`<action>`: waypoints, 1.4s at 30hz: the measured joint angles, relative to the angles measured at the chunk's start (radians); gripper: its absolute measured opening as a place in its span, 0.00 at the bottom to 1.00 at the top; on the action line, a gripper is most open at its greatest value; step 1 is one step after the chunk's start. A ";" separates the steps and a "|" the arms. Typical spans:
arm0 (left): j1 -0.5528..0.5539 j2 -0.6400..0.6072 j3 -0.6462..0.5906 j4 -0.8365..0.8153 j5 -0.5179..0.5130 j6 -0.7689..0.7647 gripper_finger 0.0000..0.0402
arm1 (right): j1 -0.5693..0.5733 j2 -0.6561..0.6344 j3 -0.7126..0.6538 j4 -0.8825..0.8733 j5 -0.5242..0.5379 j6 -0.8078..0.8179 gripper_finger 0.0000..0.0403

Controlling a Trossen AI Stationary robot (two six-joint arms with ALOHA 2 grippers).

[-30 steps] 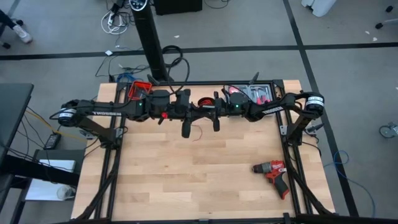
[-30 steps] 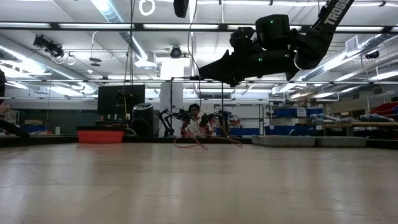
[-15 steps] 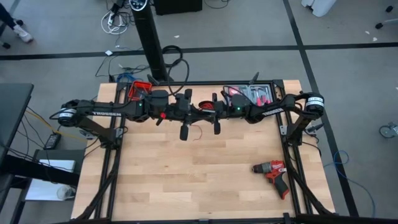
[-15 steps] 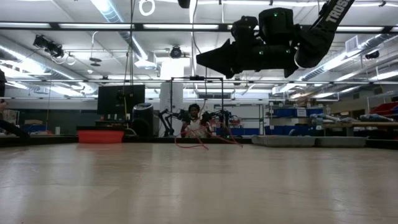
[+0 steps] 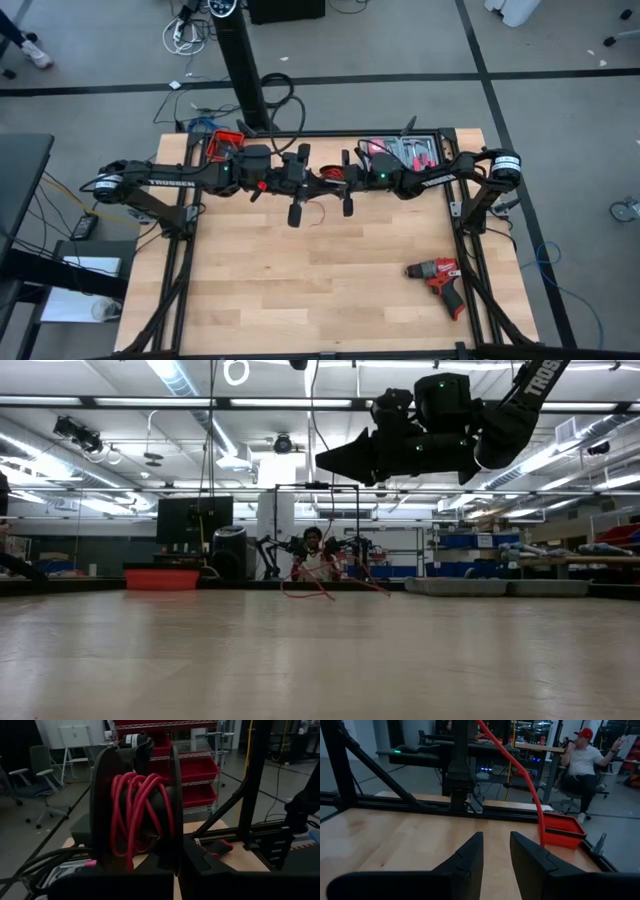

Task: Coil cords
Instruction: Coil the red wire onto the black spool

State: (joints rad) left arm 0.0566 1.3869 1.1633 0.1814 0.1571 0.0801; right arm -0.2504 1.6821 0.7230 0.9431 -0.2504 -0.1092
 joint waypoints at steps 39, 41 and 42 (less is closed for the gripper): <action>-0.014 0.001 0.000 -0.038 0.004 -0.006 0.01 | 0.063 -0.067 0.000 -0.135 0.160 -0.091 0.22; -0.014 0.001 0.000 -0.039 0.004 -0.006 0.01 | 0.062 -0.067 0.000 -0.126 0.167 -0.092 0.20; -0.014 0.001 0.000 -0.038 0.004 -0.006 0.01 | 0.062 -0.067 0.000 -0.121 0.167 -0.093 0.20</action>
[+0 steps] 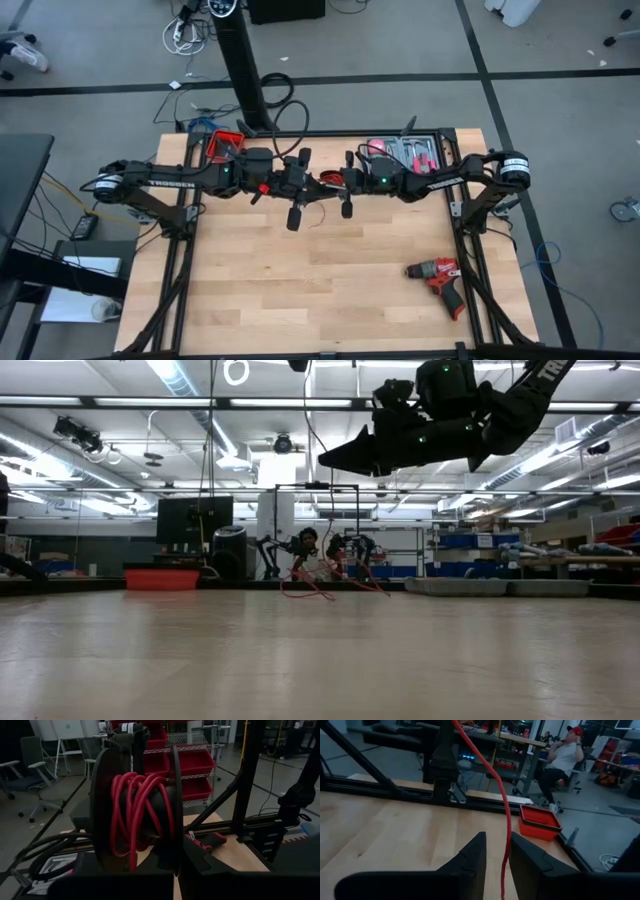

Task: Coil cords
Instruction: Coil the red wire onto the black spool

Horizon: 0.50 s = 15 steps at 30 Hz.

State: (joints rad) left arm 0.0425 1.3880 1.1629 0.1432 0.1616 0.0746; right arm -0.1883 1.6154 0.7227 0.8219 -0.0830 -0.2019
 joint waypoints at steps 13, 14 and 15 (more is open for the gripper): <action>0.000 0.000 0.000 -0.041 0.000 -0.003 0.01 | -0.010 0.000 0.000 -0.028 0.001 -0.032 0.03; 0.000 0.000 0.000 -0.056 -0.001 -0.011 0.01 | -0.010 0.000 0.000 -0.036 0.000 -0.042 0.02; 0.000 0.000 0.000 -0.070 -0.001 -0.029 0.01 | -0.010 0.001 0.000 -0.040 -0.002 -0.048 0.01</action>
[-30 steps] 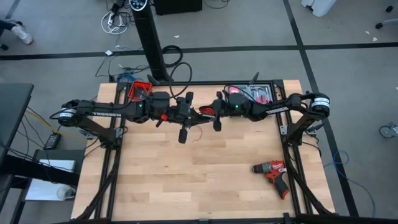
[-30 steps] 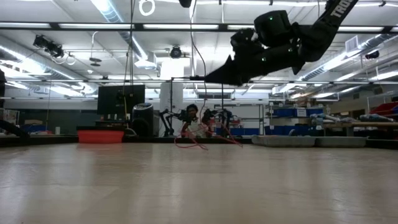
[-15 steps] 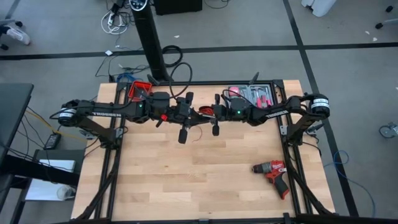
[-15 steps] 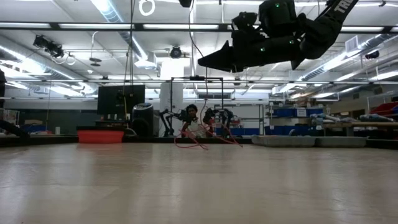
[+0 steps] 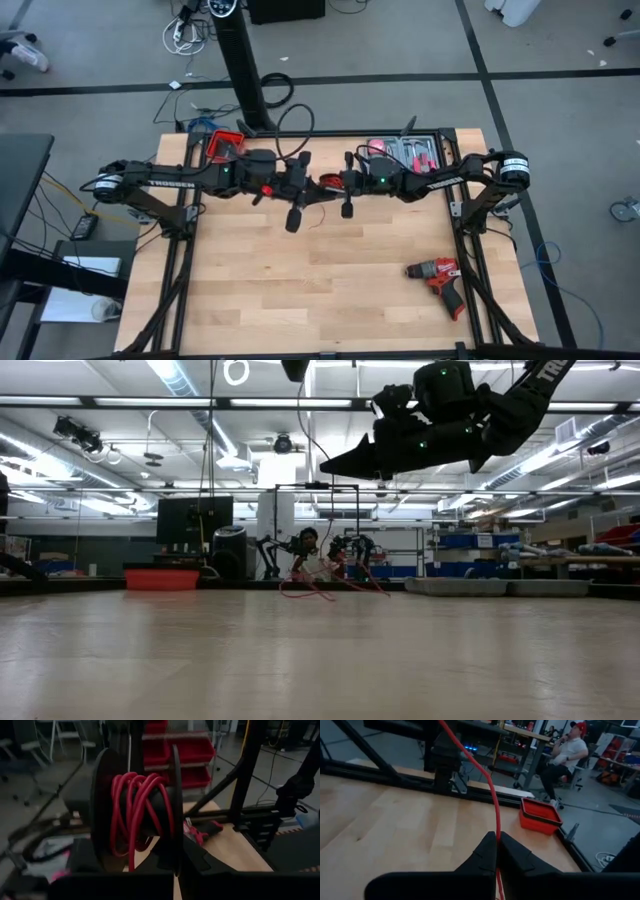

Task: Coil cords
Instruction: Coil the red wire onto the black spool

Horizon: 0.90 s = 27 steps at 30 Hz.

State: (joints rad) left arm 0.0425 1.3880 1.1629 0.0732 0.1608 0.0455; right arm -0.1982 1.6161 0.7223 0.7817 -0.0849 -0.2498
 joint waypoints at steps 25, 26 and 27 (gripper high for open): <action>0.084 0.007 -0.095 -0.268 -0.289 0.107 0.01 | -0.092 -0.399 0.000 -0.645 -0.232 -0.295 0.00; 0.095 0.008 -0.109 -0.267 -0.272 0.108 0.01 | -0.098 -0.413 0.000 -0.663 -0.250 -0.297 0.00; 0.106 0.008 -0.122 -0.261 -0.253 0.108 0.01 | -0.102 -0.427 0.000 -0.679 -0.258 -0.300 0.00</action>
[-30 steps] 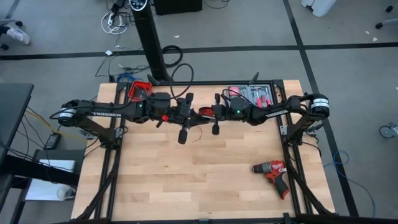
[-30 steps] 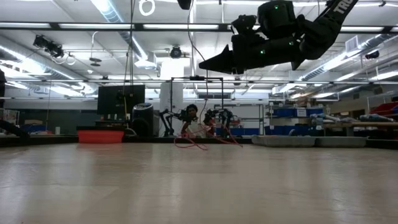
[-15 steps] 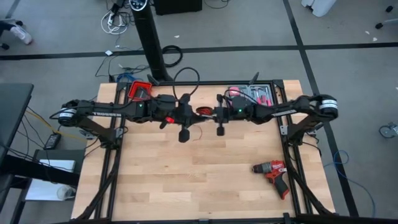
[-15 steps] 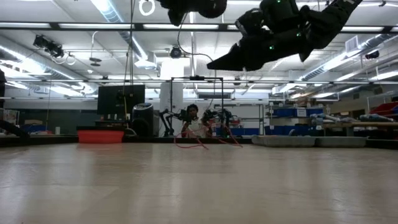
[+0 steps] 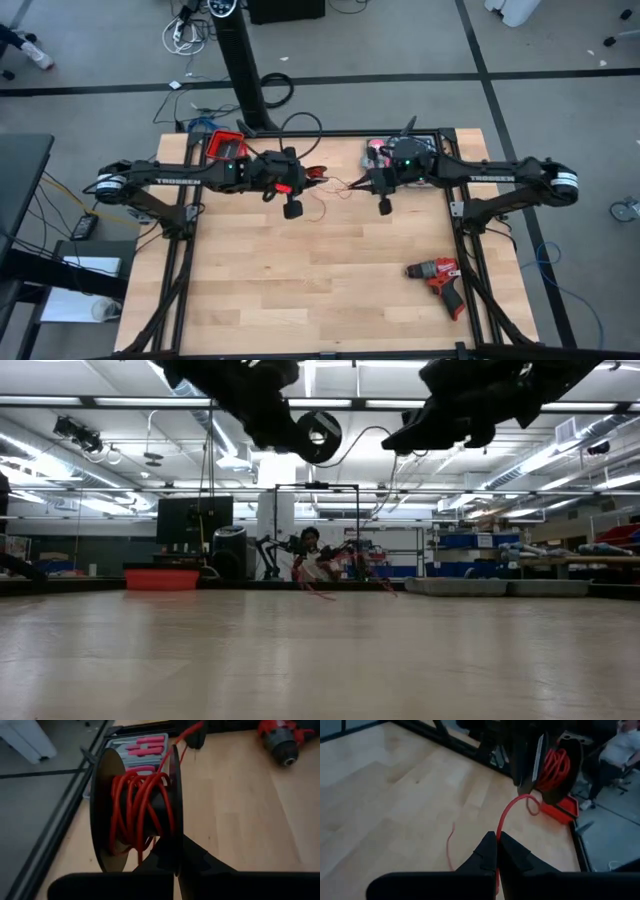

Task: Coil cords
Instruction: Coil the red wire onto the black spool

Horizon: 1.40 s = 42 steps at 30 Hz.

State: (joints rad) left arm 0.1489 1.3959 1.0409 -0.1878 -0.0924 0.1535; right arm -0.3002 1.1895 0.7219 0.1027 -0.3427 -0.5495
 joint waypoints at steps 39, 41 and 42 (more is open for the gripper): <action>0.027 0.170 -0.090 0.351 0.690 -0.001 0.01 | -0.032 0.158 0.166 0.121 -0.690 0.212 0.01; 0.027 0.170 -0.090 0.355 0.685 -0.001 0.01 | -0.032 0.158 0.166 0.136 -0.666 0.230 0.01; 0.027 0.170 -0.090 0.353 0.678 -0.001 0.01 | -0.031 0.158 0.166 0.153 -0.638 0.232 0.01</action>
State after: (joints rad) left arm 0.1757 1.5658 0.9512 0.1655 0.5859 0.1524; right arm -0.3313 1.3479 0.8875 0.2553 -0.9809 -0.3178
